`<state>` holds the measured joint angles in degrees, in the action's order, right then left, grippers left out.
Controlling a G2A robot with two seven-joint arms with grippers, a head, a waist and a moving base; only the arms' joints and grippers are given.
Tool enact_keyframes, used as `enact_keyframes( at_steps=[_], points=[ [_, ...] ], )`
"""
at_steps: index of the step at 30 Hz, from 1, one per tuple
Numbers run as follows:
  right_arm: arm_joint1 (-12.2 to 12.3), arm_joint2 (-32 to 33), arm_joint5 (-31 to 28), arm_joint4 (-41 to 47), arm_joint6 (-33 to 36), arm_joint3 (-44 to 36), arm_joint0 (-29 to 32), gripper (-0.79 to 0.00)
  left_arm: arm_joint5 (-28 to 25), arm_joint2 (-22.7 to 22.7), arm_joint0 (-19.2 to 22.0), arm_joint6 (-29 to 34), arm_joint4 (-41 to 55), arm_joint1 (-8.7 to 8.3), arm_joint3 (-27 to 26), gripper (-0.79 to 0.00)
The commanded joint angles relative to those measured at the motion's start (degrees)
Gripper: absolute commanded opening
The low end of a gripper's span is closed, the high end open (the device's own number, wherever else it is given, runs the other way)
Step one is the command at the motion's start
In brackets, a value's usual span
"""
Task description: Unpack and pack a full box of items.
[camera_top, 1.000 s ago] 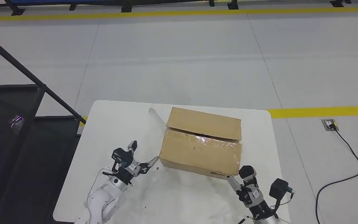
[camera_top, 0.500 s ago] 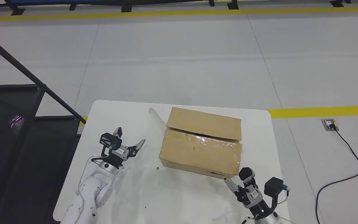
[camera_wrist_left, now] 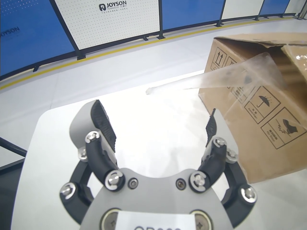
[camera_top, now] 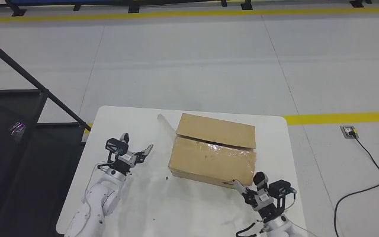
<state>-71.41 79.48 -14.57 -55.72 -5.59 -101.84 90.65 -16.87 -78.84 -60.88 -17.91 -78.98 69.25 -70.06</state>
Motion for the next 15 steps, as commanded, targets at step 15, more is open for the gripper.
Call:
enact_keyframes(
  at_steps=[15],
  points=[
    [0.4,-0.3,8.8,-11.6,12.8,-2.7,-1.2,0.000,-1.3,-0.1,0.9,-0.5,0.6,-0.07,1.8,0.000]
  ],
)
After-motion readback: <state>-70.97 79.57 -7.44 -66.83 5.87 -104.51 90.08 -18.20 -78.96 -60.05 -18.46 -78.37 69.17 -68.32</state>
